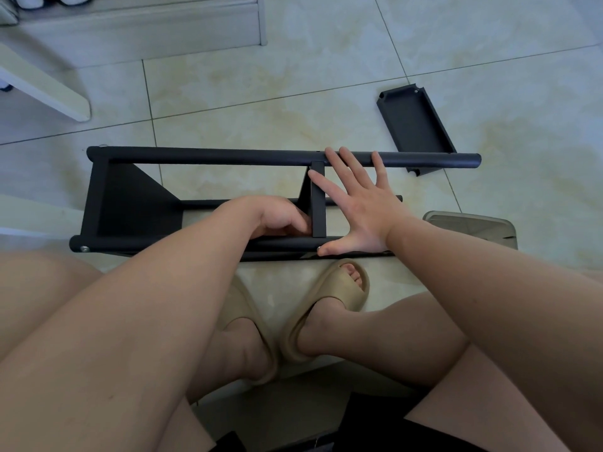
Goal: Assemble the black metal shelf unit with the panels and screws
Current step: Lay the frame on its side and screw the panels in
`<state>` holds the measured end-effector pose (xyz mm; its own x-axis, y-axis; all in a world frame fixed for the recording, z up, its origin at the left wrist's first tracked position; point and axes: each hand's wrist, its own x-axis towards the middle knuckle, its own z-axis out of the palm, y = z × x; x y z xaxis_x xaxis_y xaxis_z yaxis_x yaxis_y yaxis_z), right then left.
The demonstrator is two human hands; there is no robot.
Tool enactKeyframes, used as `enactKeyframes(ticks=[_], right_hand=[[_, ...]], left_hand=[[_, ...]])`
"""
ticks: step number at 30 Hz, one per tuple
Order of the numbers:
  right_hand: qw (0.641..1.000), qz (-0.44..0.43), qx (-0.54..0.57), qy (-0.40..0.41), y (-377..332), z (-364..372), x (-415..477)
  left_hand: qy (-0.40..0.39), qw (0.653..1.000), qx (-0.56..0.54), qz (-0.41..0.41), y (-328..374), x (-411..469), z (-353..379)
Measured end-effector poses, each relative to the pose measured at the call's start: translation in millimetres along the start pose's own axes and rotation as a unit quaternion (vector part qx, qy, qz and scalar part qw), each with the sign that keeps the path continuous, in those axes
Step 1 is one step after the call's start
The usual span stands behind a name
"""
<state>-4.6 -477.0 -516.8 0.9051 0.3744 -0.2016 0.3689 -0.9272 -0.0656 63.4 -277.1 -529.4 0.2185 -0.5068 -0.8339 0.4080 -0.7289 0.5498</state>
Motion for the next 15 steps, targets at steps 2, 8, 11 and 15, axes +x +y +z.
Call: enactKeyframes(ticks=[2, 8, 11, 15], right_hand=[[1.000, -0.001, 0.000, 0.001, 0.2, 0.3, 0.0], [1.000, -0.001, 0.000, 0.001, 0.8, 0.4, 0.2], [1.000, -0.001, 0.001, 0.003, 0.5, 0.8, 0.0], [1.000, -0.002, 0.000, 0.004, 0.6, 0.9, 0.2]], left_hand=[[-0.001, 1.000, -0.004, -0.010, 0.2, -0.2, 0.6], [0.063, 0.997, 0.044, 0.009, 0.9, 4.2, 3.8], [0.044, 0.999, 0.012, 0.012, -0.5, 3.7, 1.7], [0.014, 1.000, -0.021, 0.011, -1.5, 3.7, 0.4]])
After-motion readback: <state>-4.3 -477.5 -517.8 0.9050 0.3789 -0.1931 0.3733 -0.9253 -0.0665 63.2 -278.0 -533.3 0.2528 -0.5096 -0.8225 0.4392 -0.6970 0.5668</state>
